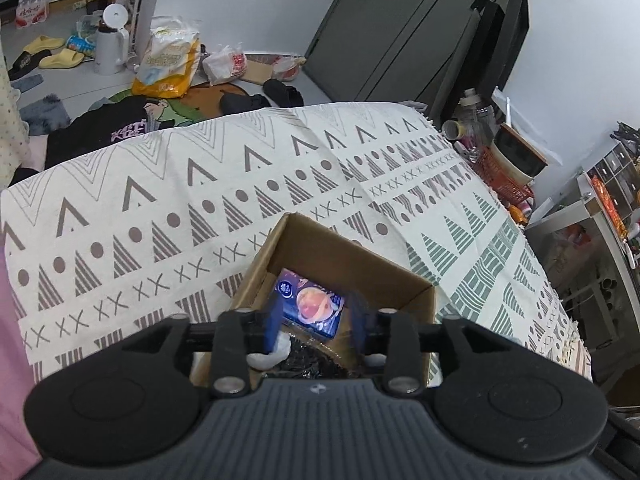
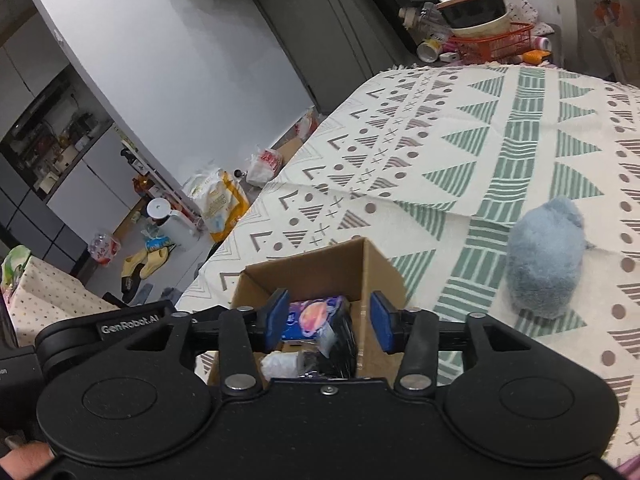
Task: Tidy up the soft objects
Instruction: 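Open the left tool over the box while the right tool drops the flower plush in, then move both open tools toward the grey fluffy plush on the blanket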
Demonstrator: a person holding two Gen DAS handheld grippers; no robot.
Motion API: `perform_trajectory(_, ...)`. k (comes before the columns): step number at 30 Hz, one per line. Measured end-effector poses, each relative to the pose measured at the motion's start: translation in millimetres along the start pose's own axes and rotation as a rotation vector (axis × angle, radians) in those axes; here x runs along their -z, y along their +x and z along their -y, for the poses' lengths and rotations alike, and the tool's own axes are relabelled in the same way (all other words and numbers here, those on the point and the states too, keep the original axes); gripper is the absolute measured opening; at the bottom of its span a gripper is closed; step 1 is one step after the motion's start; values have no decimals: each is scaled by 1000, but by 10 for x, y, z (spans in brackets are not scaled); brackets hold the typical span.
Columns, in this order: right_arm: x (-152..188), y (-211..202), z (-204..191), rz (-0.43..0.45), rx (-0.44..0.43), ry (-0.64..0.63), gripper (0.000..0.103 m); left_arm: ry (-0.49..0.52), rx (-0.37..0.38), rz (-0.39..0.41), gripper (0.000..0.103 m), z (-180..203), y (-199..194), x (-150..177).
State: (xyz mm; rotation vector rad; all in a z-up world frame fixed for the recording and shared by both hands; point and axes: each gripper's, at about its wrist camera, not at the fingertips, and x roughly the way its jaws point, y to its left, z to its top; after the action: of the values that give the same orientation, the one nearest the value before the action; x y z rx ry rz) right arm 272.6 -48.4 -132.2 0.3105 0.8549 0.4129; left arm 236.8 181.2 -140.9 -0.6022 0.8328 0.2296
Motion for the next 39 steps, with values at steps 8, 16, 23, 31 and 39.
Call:
perform_trajectory(8, 11, -261, 309, 26, 57, 3, 57, 71, 3, 35, 65, 224, -118, 105)
perform_trajectory(16, -109, -608, 720, 56, 142, 26, 70, 125, -1, 20, 67, 421, -169, 194)
perform_trajectory(23, -137, -776, 1000, 75, 179, 27, 76, 179, 20, 41, 68, 636, -244, 316)
perform_trajectory(31, -199, -870, 1225, 105, 178, 6, 77, 271, 24, 53, 69, 934, -202, 502)
perform_trajectory(39, -152, -726, 1559, 93, 158, 57, 66, 365, 4, 66, 69, 1177, -101, 678)
